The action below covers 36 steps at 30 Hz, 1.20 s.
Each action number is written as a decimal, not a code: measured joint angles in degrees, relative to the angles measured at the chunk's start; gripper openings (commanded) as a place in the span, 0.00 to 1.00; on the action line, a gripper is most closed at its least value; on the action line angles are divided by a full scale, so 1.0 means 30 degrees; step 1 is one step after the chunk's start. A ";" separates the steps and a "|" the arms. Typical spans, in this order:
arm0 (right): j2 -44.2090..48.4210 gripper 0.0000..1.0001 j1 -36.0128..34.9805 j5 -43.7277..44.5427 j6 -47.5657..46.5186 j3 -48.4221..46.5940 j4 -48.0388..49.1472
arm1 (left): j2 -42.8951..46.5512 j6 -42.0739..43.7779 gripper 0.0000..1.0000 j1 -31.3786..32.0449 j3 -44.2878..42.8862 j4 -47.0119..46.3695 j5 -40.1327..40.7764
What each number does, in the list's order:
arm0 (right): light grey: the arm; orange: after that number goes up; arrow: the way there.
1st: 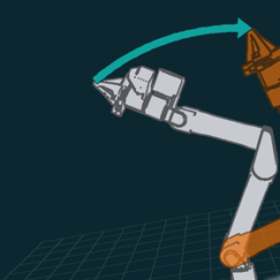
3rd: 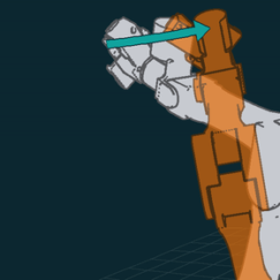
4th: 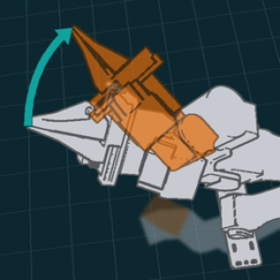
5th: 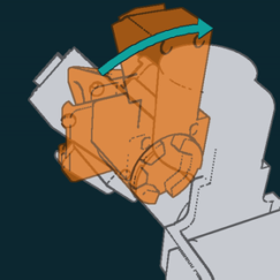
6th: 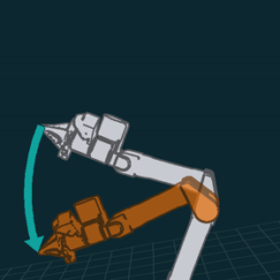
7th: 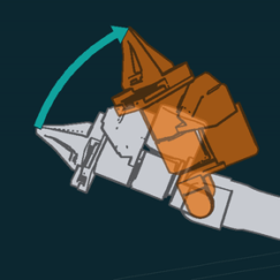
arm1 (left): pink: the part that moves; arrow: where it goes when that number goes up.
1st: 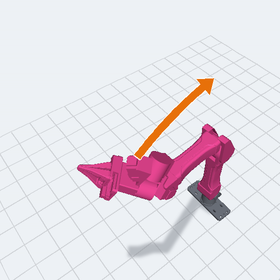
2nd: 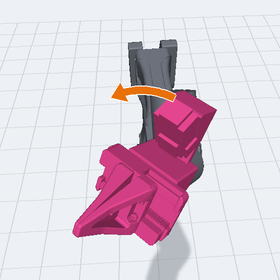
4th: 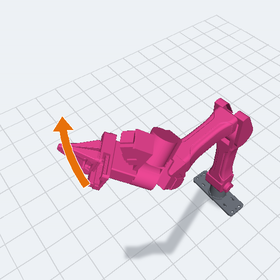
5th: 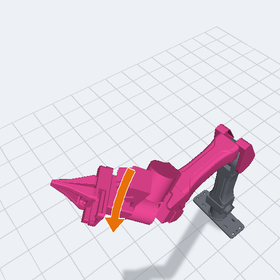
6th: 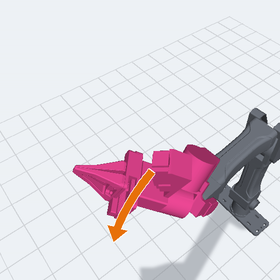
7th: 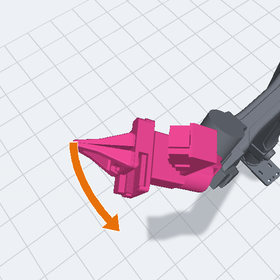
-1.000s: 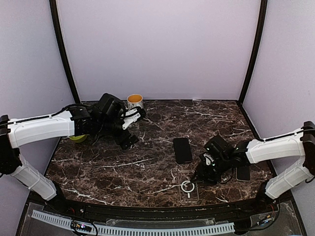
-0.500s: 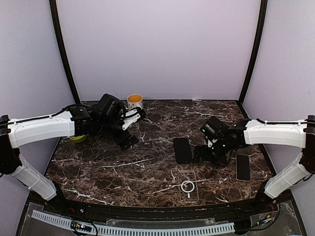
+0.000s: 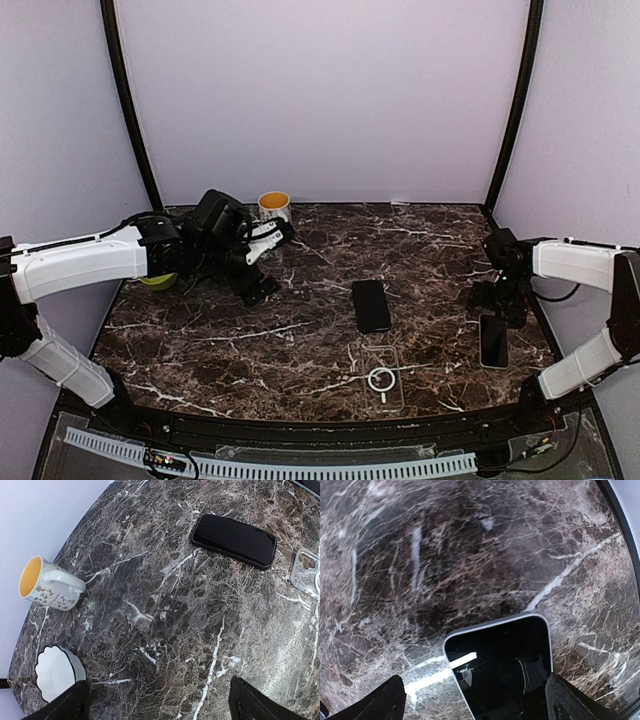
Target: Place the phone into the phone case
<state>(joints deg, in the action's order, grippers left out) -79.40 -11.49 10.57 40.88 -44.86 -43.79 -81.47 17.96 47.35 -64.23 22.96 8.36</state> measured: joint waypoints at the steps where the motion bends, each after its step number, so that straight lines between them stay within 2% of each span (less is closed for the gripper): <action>1: 0.0000 0.99 0.0299 -0.0146 -0.0168 0.0000 0.0000 | 0.0109 0.0000 0.99 0.0000 0.0007 0.0007 -0.0029; 15: -0.1625 0.99 0.3373 -0.2339 -0.2936 0.0066 -0.1202 | 0.0772 -0.0219 0.99 0.0000 0.0058 0.0641 -0.1260; 20: -0.2397 0.98 0.3643 -0.3526 -0.3745 -0.0117 -0.1348 | 0.0794 -0.0306 0.99 0.0000 0.0058 0.0976 -0.1647; 27: -0.2484 0.98 0.2973 -0.3417 -0.3847 -0.0226 -0.1464 | 0.1319 -0.0386 0.99 0.0000 0.0058 0.1107 -0.2208; 32: -0.2608 0.85 0.1158 -0.3308 -0.3519 -0.0321 -0.1348 | 0.1450 -0.0408 0.99 0.0000 0.0058 0.1129 -0.2441; 36: -0.2616 0.67 0.0517 -0.3147 -0.3249 -0.0328 -0.1202 | 0.1450 -0.0415 0.99 0.0000 0.0058 0.1166 -0.2492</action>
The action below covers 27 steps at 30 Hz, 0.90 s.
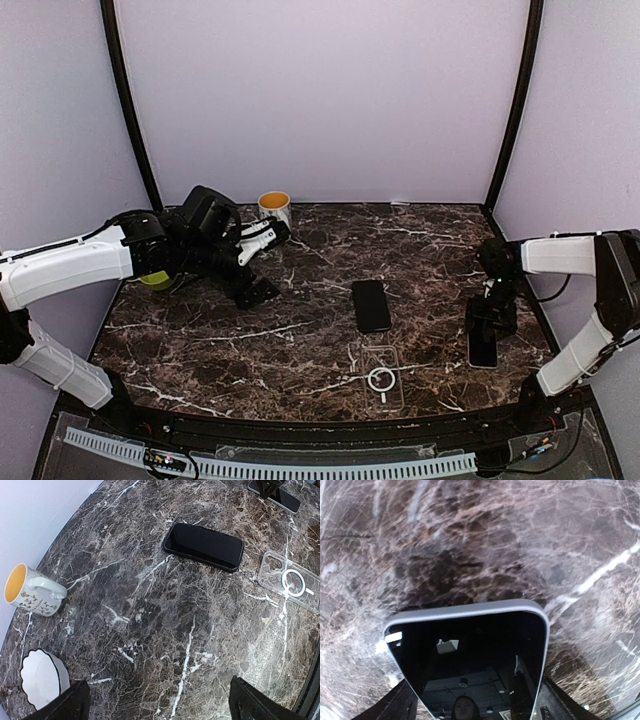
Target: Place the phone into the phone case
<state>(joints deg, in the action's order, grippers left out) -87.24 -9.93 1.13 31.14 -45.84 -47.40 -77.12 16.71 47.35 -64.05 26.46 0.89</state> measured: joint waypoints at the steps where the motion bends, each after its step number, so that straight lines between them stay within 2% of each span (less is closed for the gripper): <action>1: 0.0000 0.63 -0.0204 0.0066 0.0036 -0.0007 0.0007 | 0.0000 0.0000 0.99 0.0000 0.0000 0.0007 0.0000; 4: -0.0095 0.52 -0.0918 0.0233 0.0255 -0.0168 -0.0109 | 0.0000 0.0000 0.99 0.0000 0.0000 0.0015 -0.0007; 7: -0.0255 0.47 -0.1836 0.0328 0.0350 -0.0437 -0.0270 | 0.0000 0.0000 0.99 0.0000 0.0000 0.0007 -0.0007; 10: -0.0364 0.37 -0.3016 0.0619 0.0648 -0.0772 -0.0714 | 0.0000 0.0000 0.99 0.0000 0.0000 0.0000 0.0000; 12: -0.0219 0.30 -0.4138 0.1107 0.1290 -0.1239 -0.1355 | 0.0000 0.0000 0.99 0.0000 0.0007 -0.0007 0.0007; 15: 0.0736 0.25 -0.6215 0.1858 0.2732 -0.2011 -0.1800 | 0.0000 0.0000 0.99 0.0000 0.0007 -0.0117 0.0080; 22: 0.3592 0.16 -1.3595 0.3934 0.8349 -0.2739 -0.1865 | 0.0000 -0.0087 0.99 0.0000 0.0117 -0.0823 0.0546; 27: 0.1253 0.10 -1.9023 0.5428 1.1948 -0.5275 -0.2237 | 0.0000 -0.0248 0.99 0.0000 0.0189 -0.1107 0.0576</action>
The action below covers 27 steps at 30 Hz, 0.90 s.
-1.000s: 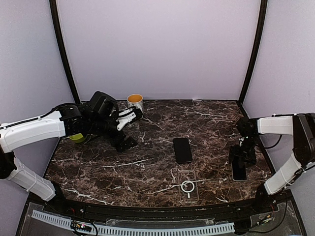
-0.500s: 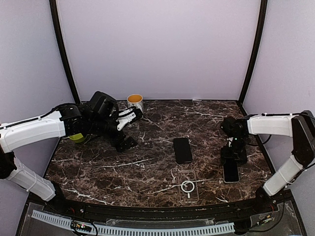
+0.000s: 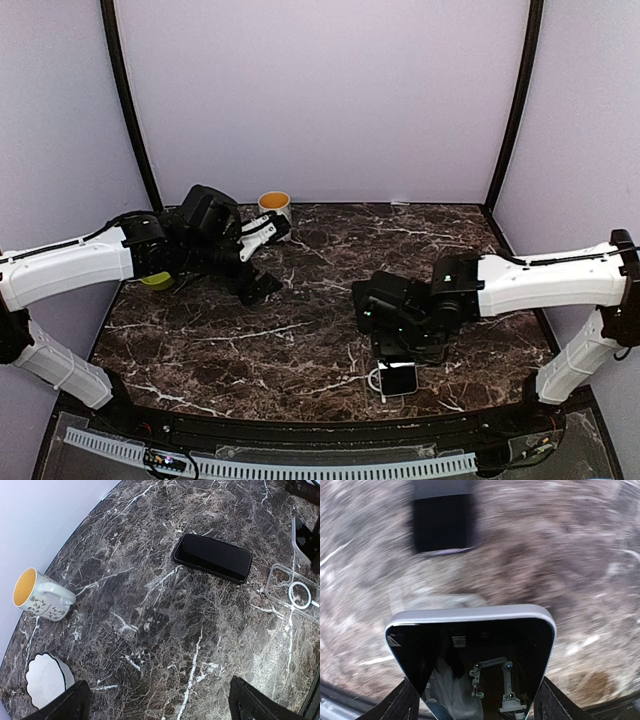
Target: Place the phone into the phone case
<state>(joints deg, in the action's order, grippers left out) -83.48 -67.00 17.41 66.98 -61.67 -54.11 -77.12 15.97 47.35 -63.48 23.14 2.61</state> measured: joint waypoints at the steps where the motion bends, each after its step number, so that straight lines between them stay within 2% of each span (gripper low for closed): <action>1: -0.0845 0.09 -0.0750 0.0197 0.0474 -0.0794 0.0066 | 0.0000 -0.0036 0.99 0.0000 0.0007 -0.0080 0.0000; 5: -0.3606 0.05 -0.2120 0.0656 0.1552 -0.2892 0.0204 | 0.0000 -0.0073 0.99 0.0000 0.0044 -0.0248 -0.0007; 9: -0.5093 0.03 -0.2171 0.0736 0.2033 -0.3075 0.0066 | 0.0000 -0.0073 0.99 0.0000 0.0051 -0.0248 0.0000; 17: -0.4932 0.00 -0.2018 0.0444 0.2127 -0.1494 0.1617 | -0.0022 -0.0073 0.99 0.0000 0.0066 -0.0255 0.0109; 27: -0.5122 0.00 -0.1894 0.0204 0.2222 -0.1100 0.1792 | -0.0226 -0.0066 0.99 0.0000 0.0080 -0.0248 0.0182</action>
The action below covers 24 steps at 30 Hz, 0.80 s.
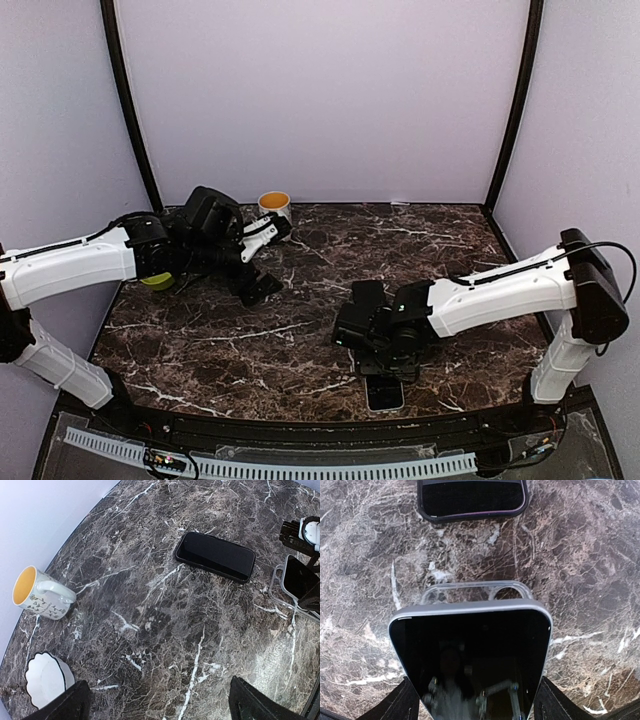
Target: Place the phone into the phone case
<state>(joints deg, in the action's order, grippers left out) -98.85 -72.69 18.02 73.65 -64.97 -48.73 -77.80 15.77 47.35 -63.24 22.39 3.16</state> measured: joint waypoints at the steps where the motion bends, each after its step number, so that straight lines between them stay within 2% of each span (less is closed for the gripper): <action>1: 0.0000 0.00 0.0000 -0.0036 0.0000 0.0095 0.0124 | 0.0000 0.0007 0.99 0.0000 0.0000 -0.0007 0.0058; 14: -0.0590 0.02 -0.0087 -0.0284 0.0131 0.0240 0.0583 | -0.0080 0.0015 0.99 0.0000 0.0007 0.0000 0.0248; 24: -0.0743 0.48 -0.0262 0.0073 -0.0044 0.0022 0.0466 | -0.0175 0.0015 0.99 0.0000 0.0007 0.0000 0.0248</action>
<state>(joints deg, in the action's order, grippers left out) -101.08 -73.47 18.24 73.52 -64.90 -47.33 -78.32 15.81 47.35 -63.22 22.39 3.90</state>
